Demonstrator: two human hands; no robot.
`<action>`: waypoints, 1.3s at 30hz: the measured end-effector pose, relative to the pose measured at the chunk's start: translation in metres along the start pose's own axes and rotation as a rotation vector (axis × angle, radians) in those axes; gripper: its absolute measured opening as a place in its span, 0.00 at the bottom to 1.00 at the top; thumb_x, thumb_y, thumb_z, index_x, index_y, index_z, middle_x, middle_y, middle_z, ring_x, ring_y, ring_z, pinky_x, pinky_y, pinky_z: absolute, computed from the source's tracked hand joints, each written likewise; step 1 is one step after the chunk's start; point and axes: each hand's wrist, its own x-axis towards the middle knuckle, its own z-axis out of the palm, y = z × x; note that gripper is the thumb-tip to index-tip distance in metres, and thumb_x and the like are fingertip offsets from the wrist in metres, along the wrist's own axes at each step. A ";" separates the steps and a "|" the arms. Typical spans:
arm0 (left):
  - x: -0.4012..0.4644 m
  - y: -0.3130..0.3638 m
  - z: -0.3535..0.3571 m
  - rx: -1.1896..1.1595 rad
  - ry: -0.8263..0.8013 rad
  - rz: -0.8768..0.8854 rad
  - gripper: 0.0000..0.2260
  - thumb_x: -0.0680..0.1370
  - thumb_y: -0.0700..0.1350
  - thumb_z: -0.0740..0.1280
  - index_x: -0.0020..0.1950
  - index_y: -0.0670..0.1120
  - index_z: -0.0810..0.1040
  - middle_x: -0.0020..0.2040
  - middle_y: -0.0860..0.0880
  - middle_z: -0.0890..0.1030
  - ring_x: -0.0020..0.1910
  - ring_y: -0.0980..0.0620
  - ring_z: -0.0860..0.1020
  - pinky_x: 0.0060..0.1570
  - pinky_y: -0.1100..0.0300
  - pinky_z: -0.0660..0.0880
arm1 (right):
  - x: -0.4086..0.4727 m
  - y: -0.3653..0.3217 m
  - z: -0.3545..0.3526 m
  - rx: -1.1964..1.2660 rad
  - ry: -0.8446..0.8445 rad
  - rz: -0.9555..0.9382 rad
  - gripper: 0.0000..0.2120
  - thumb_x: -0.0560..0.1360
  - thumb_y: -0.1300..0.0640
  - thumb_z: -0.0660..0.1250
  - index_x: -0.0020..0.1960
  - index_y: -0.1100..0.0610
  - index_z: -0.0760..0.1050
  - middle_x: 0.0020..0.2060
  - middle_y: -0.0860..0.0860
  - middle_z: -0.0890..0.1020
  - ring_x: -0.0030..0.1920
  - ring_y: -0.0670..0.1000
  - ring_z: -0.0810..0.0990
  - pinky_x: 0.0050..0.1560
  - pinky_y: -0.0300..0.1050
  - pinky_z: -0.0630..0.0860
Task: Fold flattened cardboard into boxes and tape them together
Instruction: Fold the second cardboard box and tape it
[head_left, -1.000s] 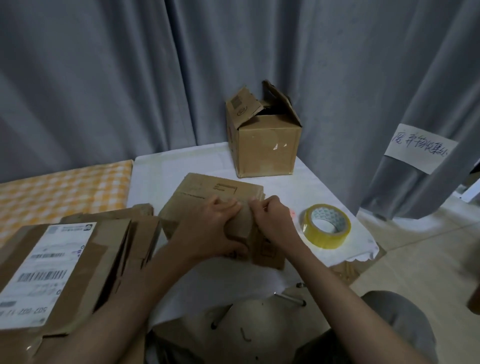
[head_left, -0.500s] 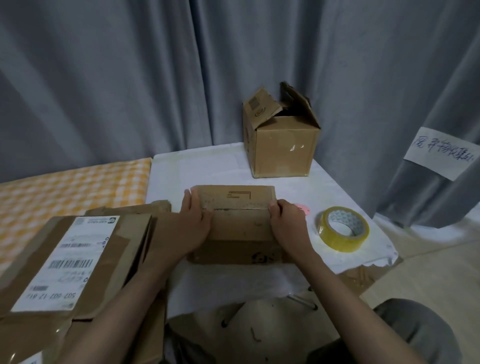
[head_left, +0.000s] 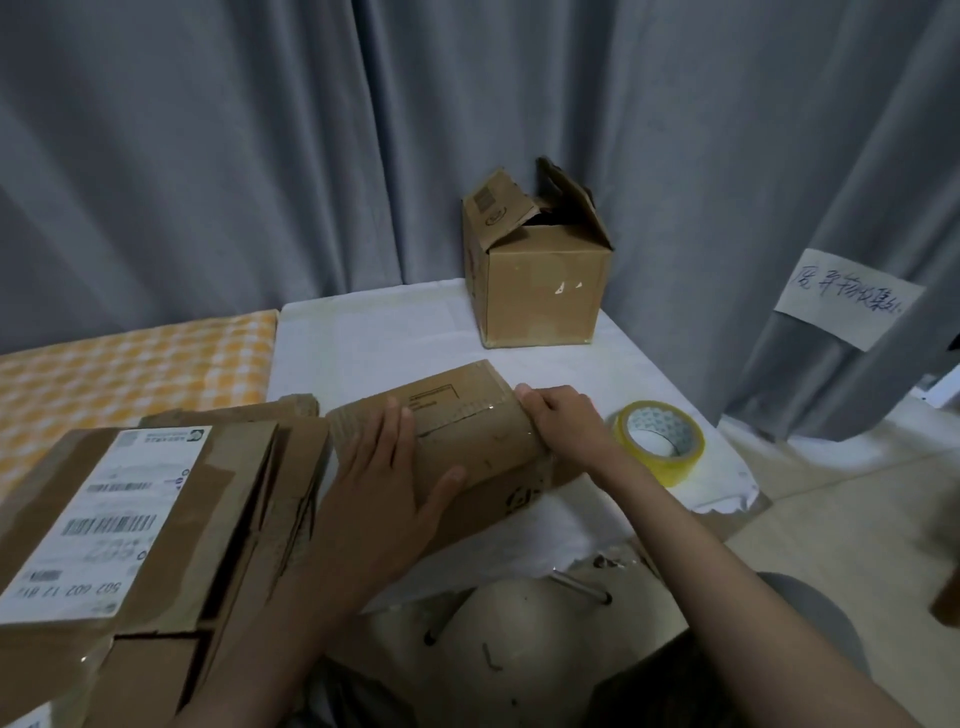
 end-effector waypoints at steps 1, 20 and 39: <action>0.000 -0.001 0.000 0.002 -0.007 -0.003 0.43 0.74 0.72 0.38 0.81 0.47 0.40 0.81 0.50 0.38 0.79 0.53 0.39 0.73 0.57 0.37 | -0.004 0.008 -0.008 -0.018 0.065 -0.008 0.20 0.83 0.49 0.59 0.49 0.62 0.82 0.45 0.58 0.85 0.48 0.57 0.79 0.44 0.44 0.65; 0.032 0.080 -0.015 -0.521 0.057 0.296 0.17 0.82 0.50 0.62 0.71 0.53 0.72 0.68 0.60 0.72 0.60 0.76 0.64 0.61 0.80 0.55 | -0.094 0.071 -0.085 -0.097 0.279 -0.195 0.10 0.74 0.68 0.70 0.53 0.58 0.79 0.48 0.48 0.82 0.51 0.56 0.77 0.55 0.53 0.72; 0.052 0.109 -0.035 -0.893 0.191 0.375 0.08 0.74 0.38 0.74 0.47 0.51 0.85 0.45 0.55 0.83 0.47 0.58 0.80 0.43 0.70 0.76 | -0.118 0.041 -0.101 0.168 -0.010 -0.294 0.10 0.79 0.67 0.67 0.54 0.54 0.77 0.47 0.41 0.80 0.53 0.44 0.77 0.54 0.33 0.69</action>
